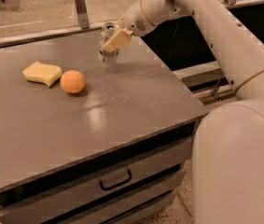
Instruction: Move 7up can near sponge
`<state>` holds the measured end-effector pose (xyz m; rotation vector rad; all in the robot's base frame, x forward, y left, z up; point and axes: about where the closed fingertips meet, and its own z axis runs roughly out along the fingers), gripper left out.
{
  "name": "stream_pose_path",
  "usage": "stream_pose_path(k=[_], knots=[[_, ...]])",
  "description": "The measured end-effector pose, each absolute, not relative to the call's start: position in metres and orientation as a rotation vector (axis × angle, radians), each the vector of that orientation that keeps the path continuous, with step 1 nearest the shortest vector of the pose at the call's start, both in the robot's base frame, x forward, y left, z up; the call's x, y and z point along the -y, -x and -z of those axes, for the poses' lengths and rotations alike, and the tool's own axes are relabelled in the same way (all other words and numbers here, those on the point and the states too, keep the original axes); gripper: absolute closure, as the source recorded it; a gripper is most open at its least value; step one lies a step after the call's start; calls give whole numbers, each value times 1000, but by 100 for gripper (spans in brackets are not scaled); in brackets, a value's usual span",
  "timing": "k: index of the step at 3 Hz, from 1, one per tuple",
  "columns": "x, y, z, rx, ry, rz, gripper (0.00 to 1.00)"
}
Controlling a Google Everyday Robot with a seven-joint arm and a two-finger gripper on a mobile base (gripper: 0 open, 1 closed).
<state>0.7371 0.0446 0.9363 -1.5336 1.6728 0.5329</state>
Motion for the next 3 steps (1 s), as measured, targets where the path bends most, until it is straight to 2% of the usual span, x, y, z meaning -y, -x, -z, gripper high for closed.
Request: stream_pose_path(k=[3], knots=[[-118, -746, -907, -1609, 1587, -645, 100]])
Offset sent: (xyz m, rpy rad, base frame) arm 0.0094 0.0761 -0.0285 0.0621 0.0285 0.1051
